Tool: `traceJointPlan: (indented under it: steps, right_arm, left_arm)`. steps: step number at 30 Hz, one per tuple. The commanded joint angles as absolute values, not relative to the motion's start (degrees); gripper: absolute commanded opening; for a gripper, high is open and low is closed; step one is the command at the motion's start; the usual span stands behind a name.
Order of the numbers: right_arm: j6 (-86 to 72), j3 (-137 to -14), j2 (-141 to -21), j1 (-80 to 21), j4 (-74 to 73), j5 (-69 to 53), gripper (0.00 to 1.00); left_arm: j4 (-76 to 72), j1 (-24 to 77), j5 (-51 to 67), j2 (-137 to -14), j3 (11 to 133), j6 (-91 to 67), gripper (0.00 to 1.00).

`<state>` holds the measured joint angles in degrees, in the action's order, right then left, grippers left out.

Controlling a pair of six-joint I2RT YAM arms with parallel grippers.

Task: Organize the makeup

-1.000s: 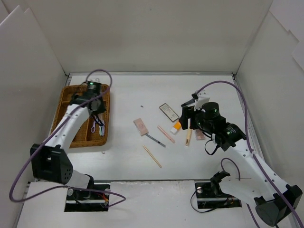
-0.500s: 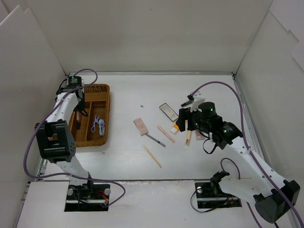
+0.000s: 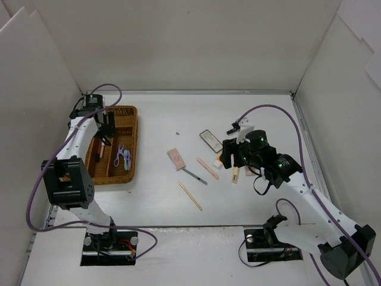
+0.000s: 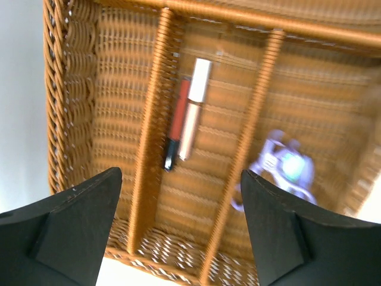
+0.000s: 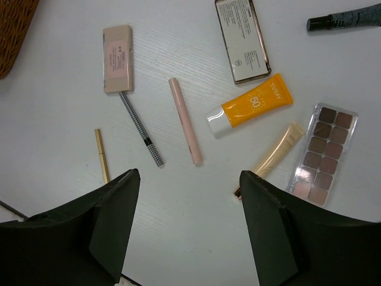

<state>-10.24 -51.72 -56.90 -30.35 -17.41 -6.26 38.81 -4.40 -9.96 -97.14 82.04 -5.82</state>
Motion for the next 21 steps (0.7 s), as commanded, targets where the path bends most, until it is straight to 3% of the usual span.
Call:
traceJointPlan:
  steps: [1, 5, 9, 21]
  right_arm:
    - [-9.7, -51.7, -58.1, -33.0, -17.1, -6.3, 0.64]
    - [-9.8, -51.3, -61.9, -37.6, -17.3, -7.2, 0.59]
    - [-12.0, -52.2, -68.3, -42.5, -17.7, -6.2, 0.56]
    - [-18.0, -55.5, -87.1, -55.7, -17.8, -3.0, 0.45]
  left_arm:
    - [41.7, -2.4, -7.0, -88.4, 85.1, -11.8, 0.77]
    - [41.6, 0.7, -7.0, -81.2, 80.5, -16.1, 0.82]
    - [41.7, 1.2, -7.7, -73.9, 74.4, -19.7, 0.98]
    - [44.6, 1.2, 2.1, -61.2, 67.0, -27.2, 0.99]
